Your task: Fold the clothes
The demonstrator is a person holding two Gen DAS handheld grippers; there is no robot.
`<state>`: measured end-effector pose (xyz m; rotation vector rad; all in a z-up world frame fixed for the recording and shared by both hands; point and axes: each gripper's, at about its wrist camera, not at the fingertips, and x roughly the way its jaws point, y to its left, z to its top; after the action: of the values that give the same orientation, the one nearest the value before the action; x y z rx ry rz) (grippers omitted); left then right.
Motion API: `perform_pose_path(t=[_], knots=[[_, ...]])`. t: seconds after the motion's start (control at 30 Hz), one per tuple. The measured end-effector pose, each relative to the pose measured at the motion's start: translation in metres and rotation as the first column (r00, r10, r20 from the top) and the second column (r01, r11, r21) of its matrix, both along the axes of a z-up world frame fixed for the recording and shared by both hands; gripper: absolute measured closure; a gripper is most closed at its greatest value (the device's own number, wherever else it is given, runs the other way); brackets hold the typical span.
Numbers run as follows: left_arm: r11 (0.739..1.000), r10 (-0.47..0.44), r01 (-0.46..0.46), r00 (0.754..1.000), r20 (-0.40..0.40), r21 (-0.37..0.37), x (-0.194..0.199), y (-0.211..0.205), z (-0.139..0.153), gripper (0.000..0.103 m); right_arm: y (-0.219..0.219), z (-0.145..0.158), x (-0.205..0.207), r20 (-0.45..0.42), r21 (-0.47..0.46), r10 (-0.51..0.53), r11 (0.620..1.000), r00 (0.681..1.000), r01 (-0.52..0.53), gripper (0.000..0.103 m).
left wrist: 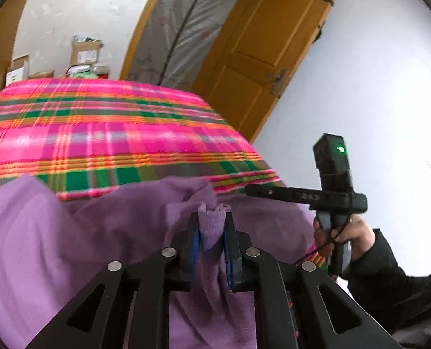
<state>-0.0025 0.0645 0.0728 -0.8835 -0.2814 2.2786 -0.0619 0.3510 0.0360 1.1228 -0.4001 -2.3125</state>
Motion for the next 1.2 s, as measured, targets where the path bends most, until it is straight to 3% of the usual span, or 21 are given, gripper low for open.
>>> perform_pose_path(t=[0.1, 0.33, 0.63, 0.83, 0.9, 0.93, 1.07, 1.2], knots=[[1.0, -0.005, 0.006, 1.0, -0.03, 0.029, 0.004, -0.001, 0.007, 0.069, -0.004, 0.008, 0.015, -0.036, -0.007, 0.021, 1.0, 0.999, -0.021, 0.071], [0.997, 0.079, -0.078, 0.997, -0.023, 0.018, 0.01, -0.018, 0.006, 0.069, -0.023, 0.018, 0.042, -0.073, -0.05, 0.08, 0.995, 0.994, -0.084, 0.068], [0.987, 0.163, -0.163, 0.986, 0.028, 0.012, 0.025, -0.044, -0.012, 0.069, -0.074, -0.003, 0.059, 0.019, -0.131, 0.237, 0.964, 0.971, -0.232, 0.059], [0.984, 0.179, -0.18, 0.983, 0.026, 0.005, 0.038, -0.055, -0.013, 0.069, -0.093, -0.018, 0.046, 0.112, -0.17, 0.226, 0.964, 0.968, -0.205, 0.058], [0.982, 0.186, -0.186, 0.982, 0.028, 0.005, 0.04, -0.058, -0.013, 0.069, -0.094, -0.019, 0.042, 0.125, -0.182, 0.211, 0.966, 0.969, -0.187, 0.074], [0.982, 0.189, -0.189, 0.981, 0.029, 0.004, 0.04, -0.059, -0.014, 0.069, -0.092, -0.016, 0.042, 0.109, -0.183, 0.206, 0.966, 0.972, -0.184, 0.095], [0.98, 0.199, -0.2, 0.979, 0.042, 0.004, 0.041, -0.062, -0.018, 0.069, -0.068, 0.004, 0.046, 0.018, -0.186, 0.139, 0.974, 0.99, -0.133, 0.095], [0.982, 0.188, -0.188, 0.981, 0.053, 0.005, 0.04, -0.059, -0.02, 0.069, -0.024, 0.023, 0.052, -0.041, -0.181, 0.004, 0.983, 0.999, -0.011, 0.095]])
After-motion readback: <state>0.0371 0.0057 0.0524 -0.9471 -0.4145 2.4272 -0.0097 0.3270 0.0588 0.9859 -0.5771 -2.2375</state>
